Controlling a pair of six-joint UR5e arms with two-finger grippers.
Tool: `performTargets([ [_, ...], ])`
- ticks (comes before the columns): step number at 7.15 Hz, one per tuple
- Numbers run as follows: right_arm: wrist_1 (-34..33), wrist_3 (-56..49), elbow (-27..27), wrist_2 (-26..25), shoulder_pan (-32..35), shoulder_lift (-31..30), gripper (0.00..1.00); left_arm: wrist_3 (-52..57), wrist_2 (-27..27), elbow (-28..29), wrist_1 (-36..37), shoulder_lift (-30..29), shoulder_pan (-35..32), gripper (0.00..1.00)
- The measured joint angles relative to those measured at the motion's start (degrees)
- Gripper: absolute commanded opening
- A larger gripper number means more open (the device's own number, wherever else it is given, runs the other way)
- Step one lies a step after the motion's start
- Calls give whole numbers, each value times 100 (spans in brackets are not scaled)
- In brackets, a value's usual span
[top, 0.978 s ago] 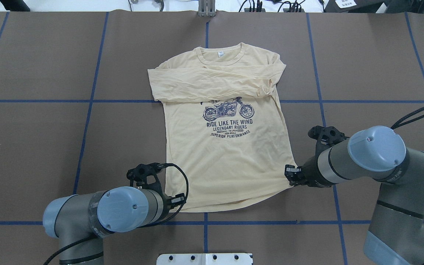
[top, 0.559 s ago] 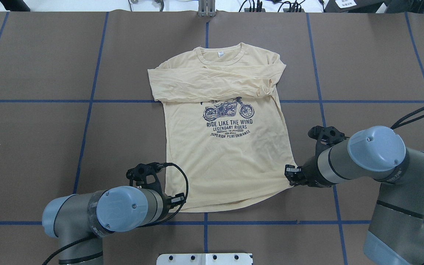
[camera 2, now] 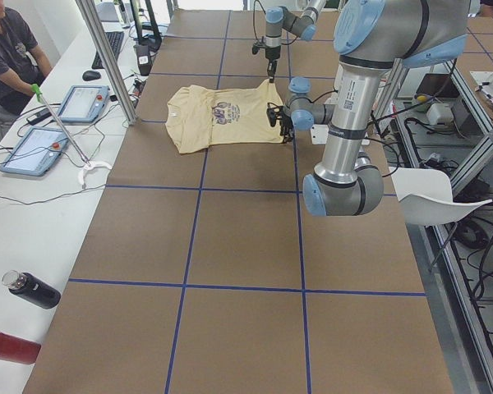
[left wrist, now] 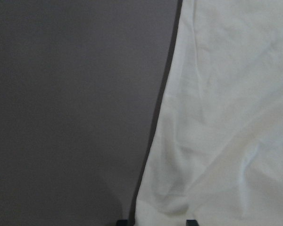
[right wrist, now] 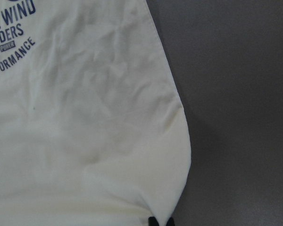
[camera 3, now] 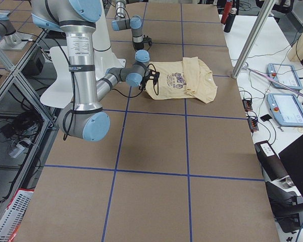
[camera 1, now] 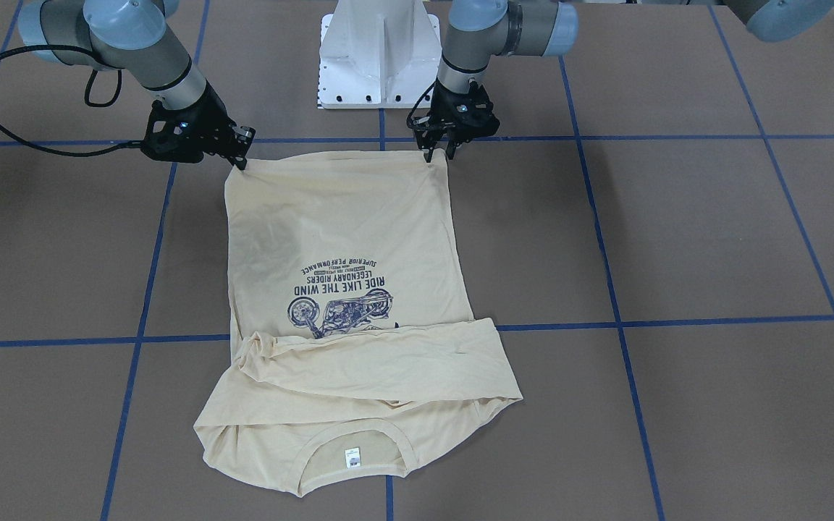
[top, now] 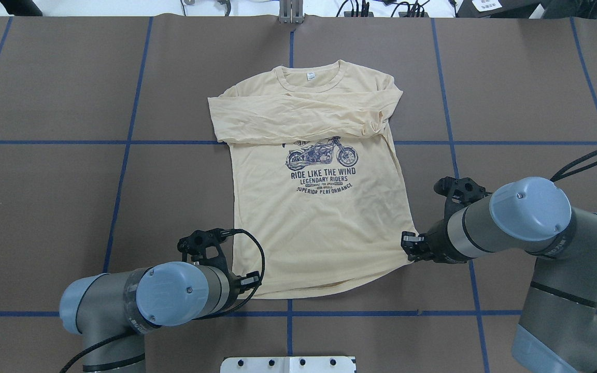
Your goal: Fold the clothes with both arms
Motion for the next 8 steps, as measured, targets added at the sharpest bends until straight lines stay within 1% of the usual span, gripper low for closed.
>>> performTargets([
  [7, 4, 0, -4, 120, 102, -16, 0, -36, -5, 16, 14, 4, -2, 52],
  [8, 4, 0, -3, 122, 104, -17, 0, -37, -5, 20, 11, 1, 0, 49],
])
